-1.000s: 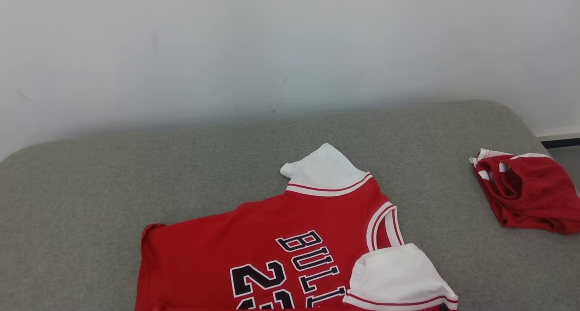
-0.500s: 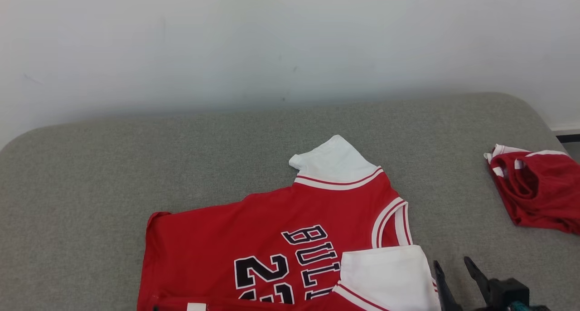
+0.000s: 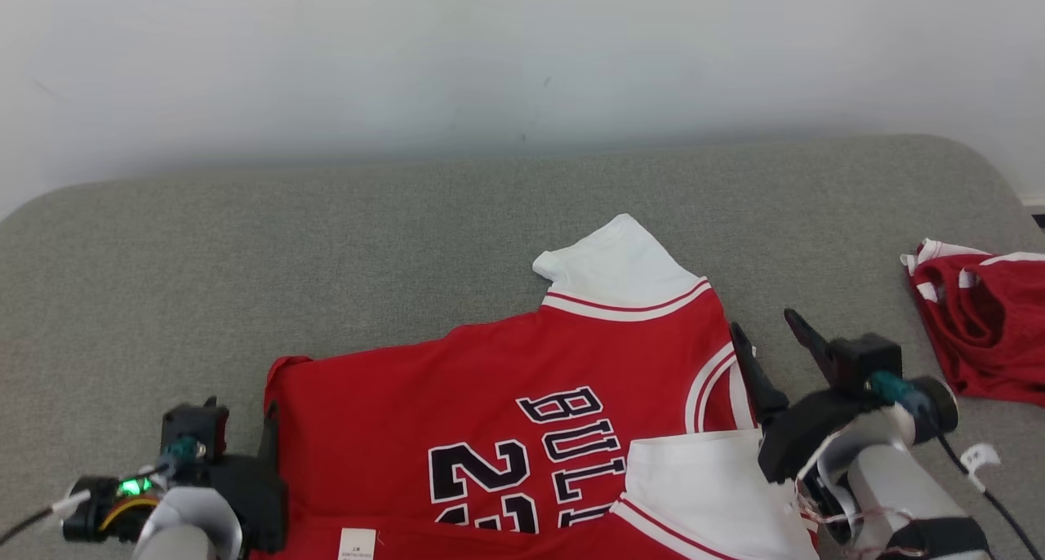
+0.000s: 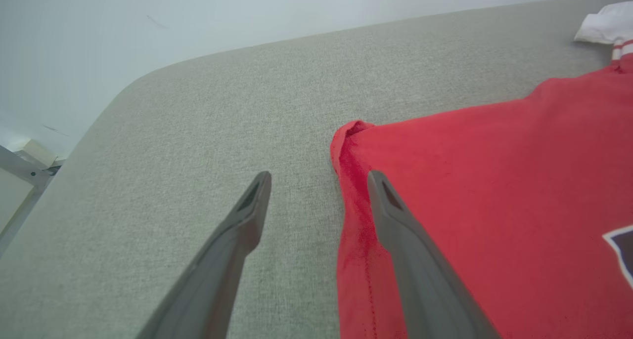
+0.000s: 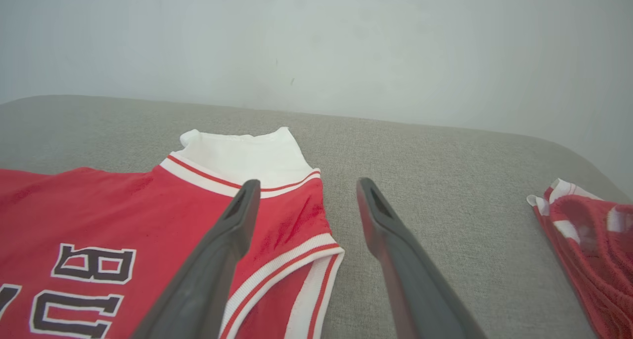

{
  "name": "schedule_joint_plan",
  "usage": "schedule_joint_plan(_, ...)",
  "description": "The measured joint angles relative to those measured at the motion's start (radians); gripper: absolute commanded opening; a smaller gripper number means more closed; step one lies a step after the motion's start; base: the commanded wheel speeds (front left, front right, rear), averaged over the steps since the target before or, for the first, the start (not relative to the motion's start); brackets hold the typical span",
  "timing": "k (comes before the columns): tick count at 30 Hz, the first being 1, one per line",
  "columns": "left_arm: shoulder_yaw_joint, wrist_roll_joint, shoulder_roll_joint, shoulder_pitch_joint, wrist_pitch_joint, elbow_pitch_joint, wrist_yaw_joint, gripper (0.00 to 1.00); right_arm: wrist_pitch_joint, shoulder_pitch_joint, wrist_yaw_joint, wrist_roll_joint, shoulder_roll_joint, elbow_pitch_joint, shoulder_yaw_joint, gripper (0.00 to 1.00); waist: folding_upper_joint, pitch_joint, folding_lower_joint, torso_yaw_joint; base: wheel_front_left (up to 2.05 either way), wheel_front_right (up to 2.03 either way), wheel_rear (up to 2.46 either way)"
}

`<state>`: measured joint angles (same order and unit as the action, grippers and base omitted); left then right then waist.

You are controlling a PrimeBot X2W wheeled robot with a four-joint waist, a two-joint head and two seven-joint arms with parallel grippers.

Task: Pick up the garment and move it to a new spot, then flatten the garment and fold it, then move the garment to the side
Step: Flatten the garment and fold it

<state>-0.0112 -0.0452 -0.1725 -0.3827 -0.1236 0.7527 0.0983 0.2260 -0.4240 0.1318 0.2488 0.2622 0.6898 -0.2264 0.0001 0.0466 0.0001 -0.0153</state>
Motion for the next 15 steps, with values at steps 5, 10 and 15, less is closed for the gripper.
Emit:
schedule_joint_plan(5, -0.051, 0.002, -0.037, -0.138, 0.132, 0.044, 0.02, 1.0, -0.067, -0.156, 0.0, 0.035, 0.03, 0.068, -0.09, 1.0, 0.0, 0.029, 0.0001, 0.004, 0.0, 0.0, 0.0)
schedule_joint_plan(10, -0.111, -0.014, -0.068, -0.261, 0.27, 0.081, 0.031, 1.0, -0.151, -0.282, 0.0, 0.091, 0.049, 0.126, -0.178, 1.0, 0.0, 0.061, 0.0001, 0.007, 0.0, 0.0, 0.0)
schedule_joint_plan(15, -0.233, -0.093, -0.092, -0.338, 0.41, 0.095, 0.033, 1.0, -0.234, -0.373, 0.0, 0.148, 0.069, 0.169, -0.272, 1.0, 0.0001, 0.09, 0.0001, 0.006, 0.0, 0.0, 0.0)
